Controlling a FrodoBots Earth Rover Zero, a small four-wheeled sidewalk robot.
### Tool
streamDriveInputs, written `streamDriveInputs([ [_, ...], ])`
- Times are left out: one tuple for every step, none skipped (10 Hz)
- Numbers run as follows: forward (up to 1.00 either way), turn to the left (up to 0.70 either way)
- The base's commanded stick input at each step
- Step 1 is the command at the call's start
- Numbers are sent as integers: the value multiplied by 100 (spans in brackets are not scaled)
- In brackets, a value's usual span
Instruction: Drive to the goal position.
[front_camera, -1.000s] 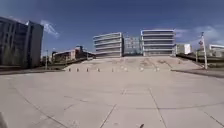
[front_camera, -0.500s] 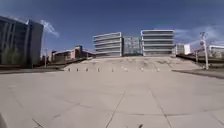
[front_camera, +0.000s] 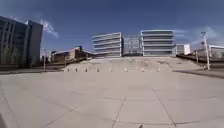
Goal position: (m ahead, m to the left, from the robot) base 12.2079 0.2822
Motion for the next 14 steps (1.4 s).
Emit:
streamDriveInputs([
  [43,-1],
  [44,-1],
  [44,-1],
  [44,-1],
  [44,-1],
  [44,-1],
  [44,-1],
  [44,-1],
  [44,-1],
  [44,-1],
  [44,-1],
  [43,-1],
  [43,-1],
  [43,-1],
])
